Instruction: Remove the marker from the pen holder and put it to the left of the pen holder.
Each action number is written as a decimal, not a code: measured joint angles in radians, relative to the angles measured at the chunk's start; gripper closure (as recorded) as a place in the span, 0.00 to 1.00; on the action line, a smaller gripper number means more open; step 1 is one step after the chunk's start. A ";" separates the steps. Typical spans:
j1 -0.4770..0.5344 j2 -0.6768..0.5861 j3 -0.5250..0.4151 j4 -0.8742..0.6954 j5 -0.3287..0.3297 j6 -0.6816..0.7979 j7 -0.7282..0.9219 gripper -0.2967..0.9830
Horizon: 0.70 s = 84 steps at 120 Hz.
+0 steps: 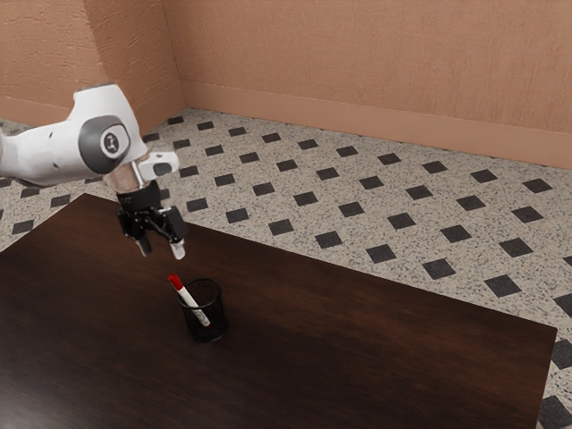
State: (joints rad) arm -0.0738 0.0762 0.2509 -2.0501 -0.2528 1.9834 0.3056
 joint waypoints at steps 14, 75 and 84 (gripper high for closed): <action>0.001 -0.001 -0.008 -0.055 -0.039 0.050 0.011 0.23; -0.009 0.011 -0.024 -0.128 -0.123 0.147 0.040 0.23; -0.009 0.008 -0.024 -0.138 -0.124 0.149 0.043 0.25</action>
State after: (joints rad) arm -0.0830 0.0842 0.2270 -2.1881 -0.3772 2.1321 0.3487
